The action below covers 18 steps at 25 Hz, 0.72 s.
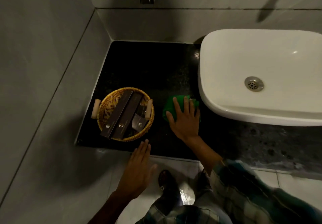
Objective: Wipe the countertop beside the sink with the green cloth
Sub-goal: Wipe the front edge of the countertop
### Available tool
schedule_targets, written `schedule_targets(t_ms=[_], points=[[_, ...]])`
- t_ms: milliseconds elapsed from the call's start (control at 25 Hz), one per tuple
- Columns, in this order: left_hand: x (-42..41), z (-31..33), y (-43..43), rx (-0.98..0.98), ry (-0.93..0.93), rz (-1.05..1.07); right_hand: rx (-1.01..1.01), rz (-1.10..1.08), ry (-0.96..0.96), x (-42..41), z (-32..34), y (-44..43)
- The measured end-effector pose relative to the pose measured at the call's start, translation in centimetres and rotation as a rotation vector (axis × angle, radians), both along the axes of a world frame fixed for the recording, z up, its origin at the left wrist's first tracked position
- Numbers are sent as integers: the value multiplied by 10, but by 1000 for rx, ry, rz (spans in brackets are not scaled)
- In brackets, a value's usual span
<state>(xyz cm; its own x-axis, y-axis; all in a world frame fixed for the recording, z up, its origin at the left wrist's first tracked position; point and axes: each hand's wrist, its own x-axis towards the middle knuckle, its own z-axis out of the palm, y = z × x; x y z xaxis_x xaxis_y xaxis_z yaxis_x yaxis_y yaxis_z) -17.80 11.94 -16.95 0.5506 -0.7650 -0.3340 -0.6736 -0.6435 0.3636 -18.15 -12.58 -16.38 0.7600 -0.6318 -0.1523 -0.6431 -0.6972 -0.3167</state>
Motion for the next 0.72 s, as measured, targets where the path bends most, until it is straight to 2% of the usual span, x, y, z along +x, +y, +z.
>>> schedule_targets(t_ms=[200, 320, 400, 560, 720], points=[[-4, -4, 3, -107, 86, 67, -38, 68, -44, -66, -16, 102], [-4, -6, 5, -207, 172, 148, -100, 222, -47, -56, -16, 103], [-6, -10, 5, -188, 127, 131, -136, 240, -49, -62, -18, 82], [-7, -14, 3, -159, 90, 134, -164, -90, -19, -121, -23, 19], [-16, -9, -11, -164, 50, 213, -67, -327, -10, -145, -12, -14]])
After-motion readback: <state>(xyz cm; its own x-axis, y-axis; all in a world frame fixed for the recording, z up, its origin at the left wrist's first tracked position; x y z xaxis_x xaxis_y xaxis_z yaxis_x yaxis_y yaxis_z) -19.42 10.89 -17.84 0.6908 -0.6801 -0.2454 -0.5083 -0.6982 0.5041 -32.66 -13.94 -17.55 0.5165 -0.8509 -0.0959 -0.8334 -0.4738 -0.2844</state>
